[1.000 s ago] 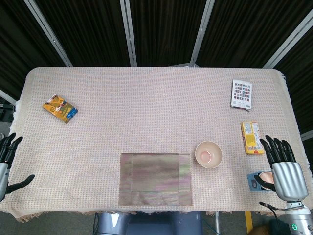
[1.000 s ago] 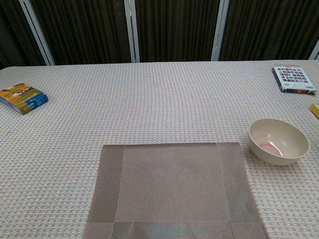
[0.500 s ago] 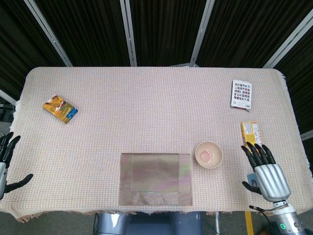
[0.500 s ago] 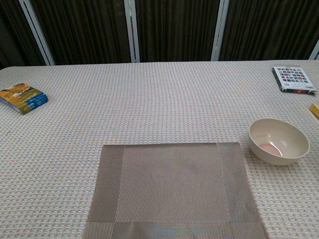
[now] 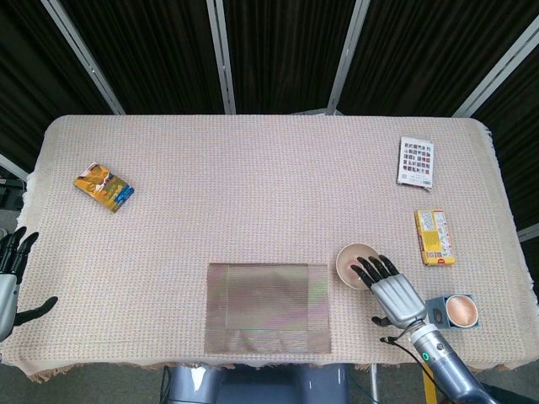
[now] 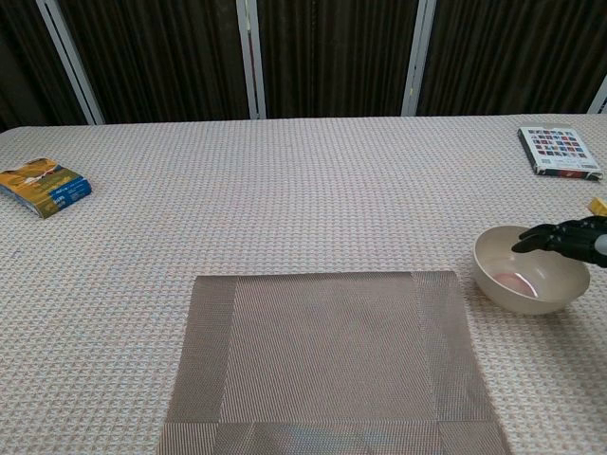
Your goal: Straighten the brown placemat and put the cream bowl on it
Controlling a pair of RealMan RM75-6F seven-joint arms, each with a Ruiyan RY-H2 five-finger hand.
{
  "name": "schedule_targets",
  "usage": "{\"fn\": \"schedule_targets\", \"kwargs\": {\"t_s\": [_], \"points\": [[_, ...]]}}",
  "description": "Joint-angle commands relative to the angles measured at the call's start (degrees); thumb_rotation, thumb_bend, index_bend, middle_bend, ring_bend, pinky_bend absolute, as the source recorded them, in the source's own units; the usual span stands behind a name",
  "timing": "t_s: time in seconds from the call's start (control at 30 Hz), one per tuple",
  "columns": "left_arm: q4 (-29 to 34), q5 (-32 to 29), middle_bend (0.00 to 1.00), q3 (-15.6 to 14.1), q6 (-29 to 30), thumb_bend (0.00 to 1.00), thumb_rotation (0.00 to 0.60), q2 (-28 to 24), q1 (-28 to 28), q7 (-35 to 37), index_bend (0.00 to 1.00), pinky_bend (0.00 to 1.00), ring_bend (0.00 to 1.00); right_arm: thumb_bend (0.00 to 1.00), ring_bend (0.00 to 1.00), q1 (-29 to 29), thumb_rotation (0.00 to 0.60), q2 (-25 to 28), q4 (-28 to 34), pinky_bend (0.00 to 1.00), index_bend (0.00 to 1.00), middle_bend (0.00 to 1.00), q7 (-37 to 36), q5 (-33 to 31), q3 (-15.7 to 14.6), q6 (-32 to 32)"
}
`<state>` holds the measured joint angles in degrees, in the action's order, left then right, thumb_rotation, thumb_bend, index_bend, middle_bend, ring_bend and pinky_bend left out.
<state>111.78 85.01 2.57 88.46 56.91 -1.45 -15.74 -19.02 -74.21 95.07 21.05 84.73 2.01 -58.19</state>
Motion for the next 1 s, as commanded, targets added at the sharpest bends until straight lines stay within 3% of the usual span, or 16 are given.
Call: {"fn": "schedule_targets", "kwargs": {"t_s": [0.03, 0.1, 0.23, 0.3, 0.4, 0.63, 1.0], "points": [[0.0, 0.2, 0.0, 0.0, 0.2, 0.0, 0.6, 0.1, 0.0, 0.1, 0.0, 0.0, 0.0, 0.05, 0.0, -1.1, 0.6, -3.3, -3.5, 0.0, 0.24, 0.0, 1.2, -2.2, 1.3, 0.3], [-0.1, 0.3, 0.0, 0.0, 0.2, 0.0, 0.6, 0.1, 0.0, 0.3, 0.0, 0.0, 0.0, 0.12, 0.0, -1.3, 0.6, -4.4, -4.7, 0.0, 0.38, 0.0, 1.2, -2.7, 1.7, -0.2], [-0.1, 0.3, 0.0, -0.1, 0.0, 0.0, 0.6, 0.1, -0.1, 0.4, 0.0, 0.0, 0.0, 0.29, 0.0, -1.9, 0.6, -7.1, -8.2, 0.0, 0.51, 0.0, 0.2, -2.9, 2.0, -0.6], [0.0, 0.4, 0.0, -0.1, -0.1, 0.0, 0.6, 0.1, -0.2, 0.4, 0.0, 0.0, 0.0, 0.41, 0.0, -2.4, 0.6, -8.2, -9.9, 0.0, 0.62, 0.0, -0.3, -2.6, 1.9, -0.5], [0.0, 0.3, 0.0, -0.2, -0.4, 0.0, 0.6, 0.2, -0.3, 0.3, 0.0, 0.0, 0.0, 0.51, 0.0, -3.1, 0.6, -10.2, -12.6, 0.0, 0.75, 0.0, -0.9, -1.9, 2.2, -1.2], [-0.1, -0.2, 0.0, 0.0, -0.6, 0.0, 0.6, 0.3, -0.5, 0.2, 0.0, 0.0, 0.0, 0.51, 0.0, -3.5, 0.6, -12.3, -15.6, 0.0, 0.79, 0.0, -6.1, 0.2, 4.2, -6.1], [-0.6, -2.1, 0.0, 0.5, -1.6, 0.0, 0.6, 0.4, -1.0, 0.3, 0.0, 0.0, 0.0, 0.51, 0.0, -8.1, 0.6, -11.8, -19.9, 0.0, 0.79, 0.0, -9.8, -5.1, 12.8, -5.4]]}}
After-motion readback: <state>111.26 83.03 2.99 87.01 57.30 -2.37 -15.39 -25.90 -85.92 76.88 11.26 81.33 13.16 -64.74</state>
